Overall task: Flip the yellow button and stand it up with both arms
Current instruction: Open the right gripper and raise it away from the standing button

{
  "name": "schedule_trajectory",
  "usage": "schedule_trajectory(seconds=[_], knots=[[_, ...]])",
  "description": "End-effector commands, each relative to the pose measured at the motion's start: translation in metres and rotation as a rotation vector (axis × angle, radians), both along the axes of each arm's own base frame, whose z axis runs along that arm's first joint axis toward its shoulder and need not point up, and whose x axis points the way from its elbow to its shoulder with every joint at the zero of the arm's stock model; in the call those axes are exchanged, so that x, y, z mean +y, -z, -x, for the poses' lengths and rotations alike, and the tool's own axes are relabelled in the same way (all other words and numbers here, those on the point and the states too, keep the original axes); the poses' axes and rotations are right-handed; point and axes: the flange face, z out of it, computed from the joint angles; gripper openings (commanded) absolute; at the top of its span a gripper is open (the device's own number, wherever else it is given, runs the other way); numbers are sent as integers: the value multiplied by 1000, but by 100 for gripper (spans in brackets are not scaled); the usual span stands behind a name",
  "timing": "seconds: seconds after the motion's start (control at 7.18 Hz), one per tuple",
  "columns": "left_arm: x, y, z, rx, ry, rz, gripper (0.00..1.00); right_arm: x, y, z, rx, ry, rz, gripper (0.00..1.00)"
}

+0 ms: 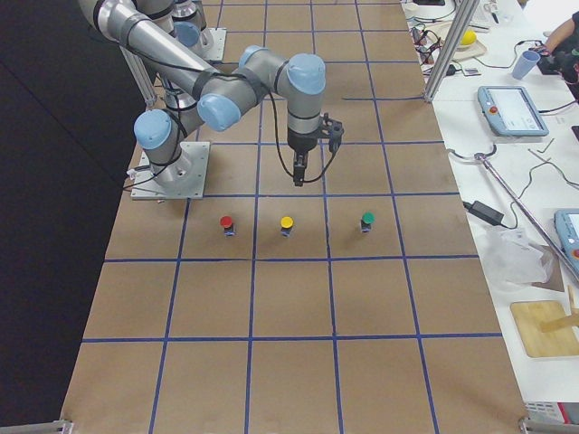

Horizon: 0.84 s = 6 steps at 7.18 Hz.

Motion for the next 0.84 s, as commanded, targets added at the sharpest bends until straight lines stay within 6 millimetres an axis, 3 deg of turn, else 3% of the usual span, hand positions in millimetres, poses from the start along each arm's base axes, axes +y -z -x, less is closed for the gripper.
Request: schedule_trajectory(seconds=[0.0, 0.42, 0.7], knots=[[0, -1, 0, 0, 0, 1, 100, -9, -58, -62, -13, -7, -12, 100], [1, -1, 0, 0, 0, 3, 100, -26, -61, -177, -48, -34, 20, 100], [1, -1, 0, -3, 1, 2, 100, -23, -49, -262, -46, -65, 14, 100]])
